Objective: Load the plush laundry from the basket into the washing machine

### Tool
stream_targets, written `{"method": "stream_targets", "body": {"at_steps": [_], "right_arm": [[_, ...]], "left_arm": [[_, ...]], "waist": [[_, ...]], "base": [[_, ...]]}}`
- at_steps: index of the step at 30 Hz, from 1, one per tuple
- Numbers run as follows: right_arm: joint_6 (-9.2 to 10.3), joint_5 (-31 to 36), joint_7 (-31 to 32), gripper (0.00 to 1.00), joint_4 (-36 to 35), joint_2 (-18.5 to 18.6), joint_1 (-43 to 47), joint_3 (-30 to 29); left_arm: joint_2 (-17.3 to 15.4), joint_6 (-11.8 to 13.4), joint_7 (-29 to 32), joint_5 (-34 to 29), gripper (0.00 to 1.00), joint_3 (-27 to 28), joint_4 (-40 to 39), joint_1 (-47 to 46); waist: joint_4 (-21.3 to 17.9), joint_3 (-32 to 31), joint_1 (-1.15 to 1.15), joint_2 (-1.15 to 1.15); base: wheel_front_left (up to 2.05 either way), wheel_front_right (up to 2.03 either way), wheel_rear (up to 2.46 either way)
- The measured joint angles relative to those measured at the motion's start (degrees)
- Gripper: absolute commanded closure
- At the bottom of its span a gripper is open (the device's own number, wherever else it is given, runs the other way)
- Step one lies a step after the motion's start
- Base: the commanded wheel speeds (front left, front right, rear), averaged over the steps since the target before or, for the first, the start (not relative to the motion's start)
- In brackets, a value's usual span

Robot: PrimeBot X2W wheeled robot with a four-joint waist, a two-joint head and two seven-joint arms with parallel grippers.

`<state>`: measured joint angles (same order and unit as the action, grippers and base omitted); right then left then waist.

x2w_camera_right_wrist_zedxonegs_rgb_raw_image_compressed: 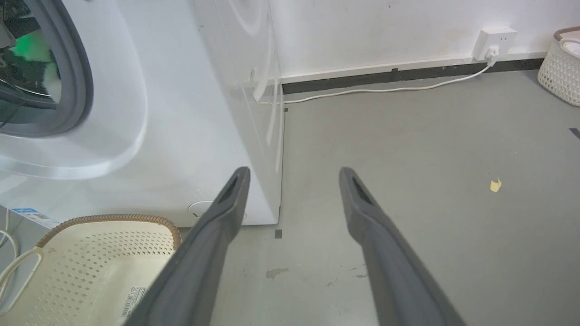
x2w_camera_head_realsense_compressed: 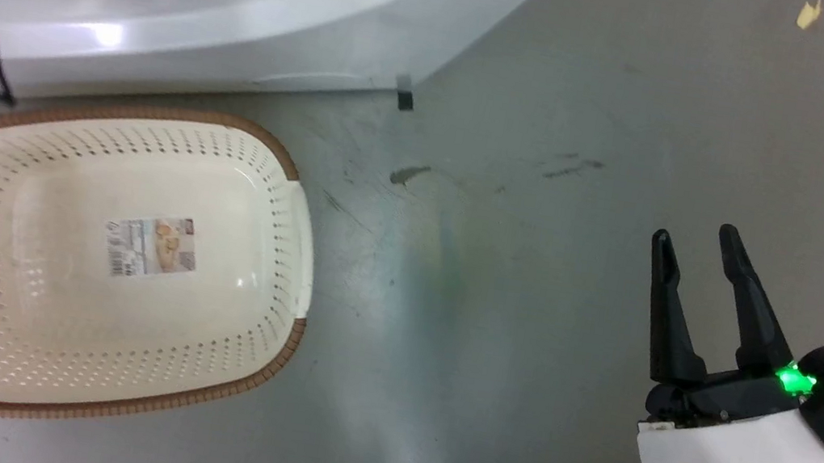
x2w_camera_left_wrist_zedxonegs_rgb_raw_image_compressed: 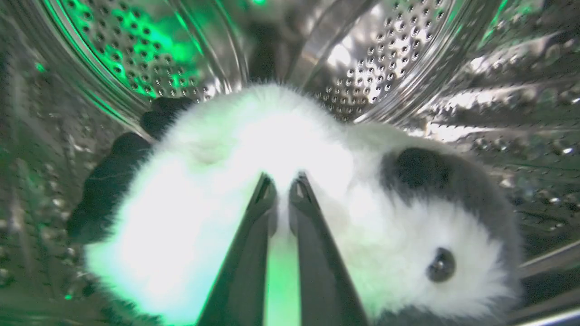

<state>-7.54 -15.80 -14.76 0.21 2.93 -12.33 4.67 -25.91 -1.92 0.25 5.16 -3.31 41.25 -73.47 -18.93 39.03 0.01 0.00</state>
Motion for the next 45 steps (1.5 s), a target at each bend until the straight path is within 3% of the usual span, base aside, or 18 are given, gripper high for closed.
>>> {"method": "stream_targets", "body": {"at_steps": [5,10,11,12,20,28,36,45], "right_arm": [[0.00,-0.44,0.00,0.00,0.10,0.00,-1.20,0.42],[0.00,-0.42,0.00,0.00,0.37,0.00,-1.41,0.38],[0.00,-0.40,0.00,0.00,0.47,0.00,-1.41,0.30],[0.00,-0.40,0.00,0.00,0.55,0.00,-1.42,0.18],[0.00,1.45,0.00,0.00,0.56,0.00,-1.40,-1.83],[0.00,5.14,0.00,0.00,1.35,0.00,0.33,-4.64],[0.00,8.26,0.00,0.00,2.40,0.00,3.32,-5.94],[0.00,9.89,0.00,0.00,3.90,0.00,9.59,-6.37]], "left_arm": [[0.47,1.93,-0.08,1.21,1.00,1.16,7.93,-4.38],[1.55,0.74,-0.10,1.53,1.00,0.15,13.13,-6.00],[1.76,0.65,-0.49,1.48,0.42,-0.15,13.86,-6.14],[1.89,0.63,-1.19,1.48,0.00,-0.42,14.54,-6.19],[4.00,-1.00,-9.65,1.57,0.00,-2.09,18.50,-3.85],[8.76,-3.53,-14.86,5.65,0.00,-1.25,16.24,7.08],[12.16,-3.72,-14.95,6.05,0.00,0.23,-3.45,27.46],[15.06,-0.27,-15.01,3.34,0.00,0.52,-22.92,53.09]], "waist": [[-0.80,1.88,0.00,0.00],[-0.41,2.00,0.00,0.00],[-0.26,1.81,-0.01,0.00],[-0.09,1.55,-0.01,0.00],[1.58,-2.87,-0.01,0.00],[4.72,-11.32,-0.02,0.00],[8.89,-20.97,-0.03,0.00],[12.81,-31.41,-0.04,0.00]], "base": [[0.00,0.00,0.00],[0.00,0.00,0.00],[0.00,0.00,0.00],[0.00,0.00,0.00],[0.00,0.00,0.00],[0.00,0.00,0.00],[0.00,0.00,0.00],[0.00,0.00,0.00]]}}
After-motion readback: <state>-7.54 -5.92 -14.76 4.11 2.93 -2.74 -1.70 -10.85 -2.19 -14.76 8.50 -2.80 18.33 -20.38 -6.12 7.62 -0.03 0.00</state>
